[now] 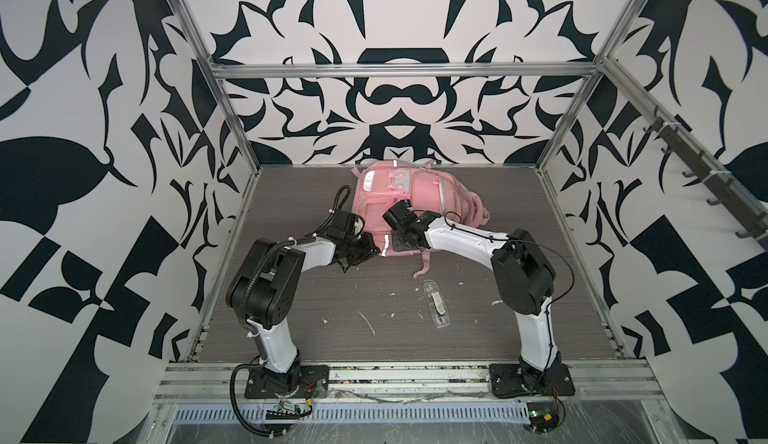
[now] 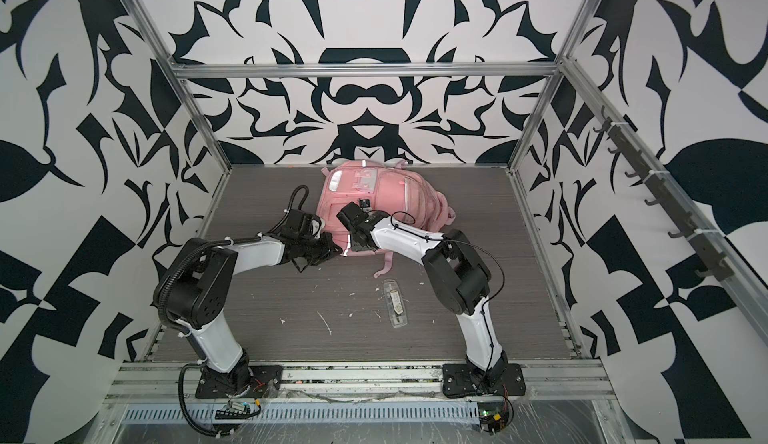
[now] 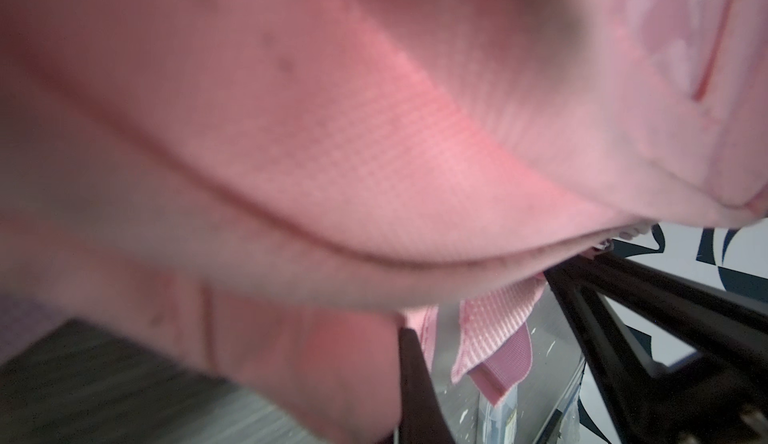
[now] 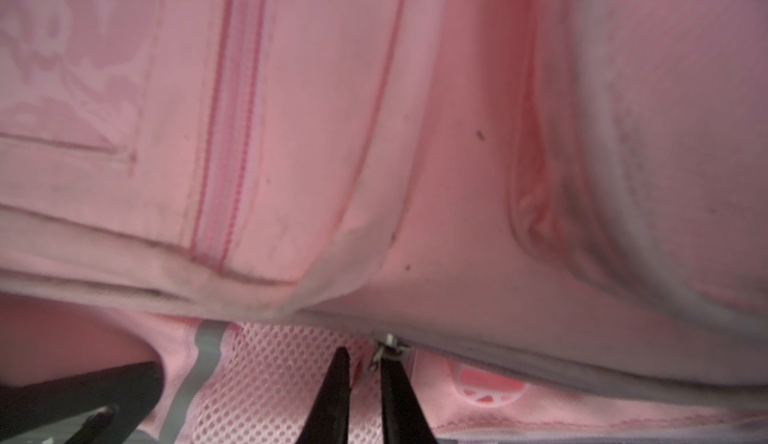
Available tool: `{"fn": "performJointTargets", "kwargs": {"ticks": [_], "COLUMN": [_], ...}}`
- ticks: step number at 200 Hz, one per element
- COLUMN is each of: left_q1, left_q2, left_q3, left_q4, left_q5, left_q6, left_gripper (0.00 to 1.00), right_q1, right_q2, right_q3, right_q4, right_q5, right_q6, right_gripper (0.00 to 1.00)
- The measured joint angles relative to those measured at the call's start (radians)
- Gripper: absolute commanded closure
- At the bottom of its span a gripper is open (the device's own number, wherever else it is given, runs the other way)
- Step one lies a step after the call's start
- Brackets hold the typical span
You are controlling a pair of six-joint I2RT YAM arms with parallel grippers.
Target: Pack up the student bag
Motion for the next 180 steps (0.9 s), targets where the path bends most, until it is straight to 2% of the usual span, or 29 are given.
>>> {"fn": "performJointTargets", "kwargs": {"ticks": [64,180], "left_q1": [0.002,0.004], "left_q2": [0.0,0.0], "left_q3": [-0.001,-0.002], "left_q4": [0.001,0.001], "left_q5": [0.003,0.009], "left_q6": [0.0,0.0], "left_gripper": [0.99,0.99], "right_q1": [0.0,0.0], "right_q2": [0.015,0.015], "right_q3": [0.0,-0.032], "right_q4": [0.006,0.052], "right_q5": [0.0,0.0], "right_q6": [0.0,0.0], "right_gripper": [0.86,0.84]}}
